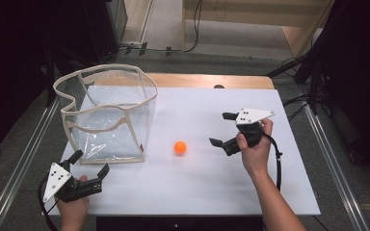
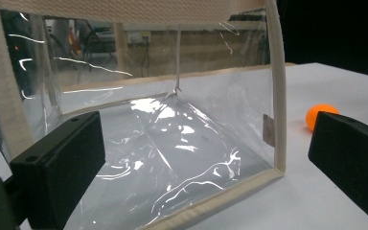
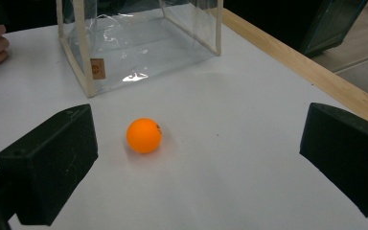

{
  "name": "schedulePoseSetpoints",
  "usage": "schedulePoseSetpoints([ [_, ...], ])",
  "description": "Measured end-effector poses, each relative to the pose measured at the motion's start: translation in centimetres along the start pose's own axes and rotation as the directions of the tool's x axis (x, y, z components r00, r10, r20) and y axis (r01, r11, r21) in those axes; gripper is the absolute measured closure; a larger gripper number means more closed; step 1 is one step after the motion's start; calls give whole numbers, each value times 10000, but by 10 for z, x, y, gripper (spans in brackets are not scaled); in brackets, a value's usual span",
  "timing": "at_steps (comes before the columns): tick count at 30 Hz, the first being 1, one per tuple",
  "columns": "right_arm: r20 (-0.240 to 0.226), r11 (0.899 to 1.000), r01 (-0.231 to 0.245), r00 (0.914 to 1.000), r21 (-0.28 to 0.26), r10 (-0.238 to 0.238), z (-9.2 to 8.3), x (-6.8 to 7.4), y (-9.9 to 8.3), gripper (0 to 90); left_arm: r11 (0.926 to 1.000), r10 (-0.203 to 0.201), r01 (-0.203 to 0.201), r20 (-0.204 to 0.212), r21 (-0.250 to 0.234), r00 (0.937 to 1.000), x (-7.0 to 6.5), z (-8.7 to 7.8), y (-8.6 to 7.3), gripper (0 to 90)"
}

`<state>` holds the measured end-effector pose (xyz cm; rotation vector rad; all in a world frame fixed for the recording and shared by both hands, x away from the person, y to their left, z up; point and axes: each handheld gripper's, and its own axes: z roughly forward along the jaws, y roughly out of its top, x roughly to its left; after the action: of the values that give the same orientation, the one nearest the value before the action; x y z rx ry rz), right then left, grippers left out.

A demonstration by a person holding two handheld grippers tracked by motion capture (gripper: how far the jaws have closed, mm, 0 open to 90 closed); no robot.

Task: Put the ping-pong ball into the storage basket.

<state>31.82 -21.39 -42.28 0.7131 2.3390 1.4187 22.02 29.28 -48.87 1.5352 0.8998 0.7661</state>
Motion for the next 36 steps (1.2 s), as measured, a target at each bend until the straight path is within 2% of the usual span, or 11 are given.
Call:
schedulePoseSetpoints([
  [4, -57, 9999, 85, 9999, 86, -84, 4, 0, 3, 0, 10000, -51, 51, -146, -6, 9999, 2, 0, 2, 0],
  [9, -83, 9998, 122, 9999, 169, -121, 8, -1, 7, 0, 9980, 608, -599, -528, 192, 9967, -5, 3, 4, 0],
  [10, -112, 9997, 106, 9999, 219, -104, 8, -1, 8, 0, 9979, 614, -597, -708, 268, 9956, -5, 3, 5, 0],
  [11, -116, 9996, 150, 9998, 250, -148, 9, -1, 9, 0, 9987, 421, -394, -874, 334, 9953, -6, 5, 5, 0],
  [13, -154, 9995, 165, 9998, 281, -160, 11, -1, 10, 0, 9985, 209, -162, -897, 529, 9958, -5, 6, 5, 0],
  [17, -230, 9988, 279, 9994, 392, -270, 15, 1, 14, 0, 9978, -211, 242, -505, 610, 9985, -1, 4, 6, 0],
  [21, -258, 9982, 358, 9991, 479, -346, 18, 1, 17, 0, 9982, 471, -472, 37, 374, 9989, -4, 2, 5, 0],
  [22, -297, 9980, 376, 9989, 499, -361, 19, 1, 18, 0, 9976, 595, -595, 33, 362, 9982, -5, 2, 5, 0],
  [25, -358, 9972, 433, 9985, 608, -412, 23, 1, 19, 0, 9980, 447, -470, 528, 433, 9976, -8, 5, 5, 0],
  [28, -420, 9957, 536, 9978, 754, -505, 27, 2, 21, 0, 9974, 502, -535, 670, 479, 9965, -9, 7, 4, 0],
  [36, -683, 9886, 826, 9949, 1260, -744, 40, 3, 25, 0, 9983, 190, -255, 1226, 519, 9923, -9, 8, 5, 0],
])
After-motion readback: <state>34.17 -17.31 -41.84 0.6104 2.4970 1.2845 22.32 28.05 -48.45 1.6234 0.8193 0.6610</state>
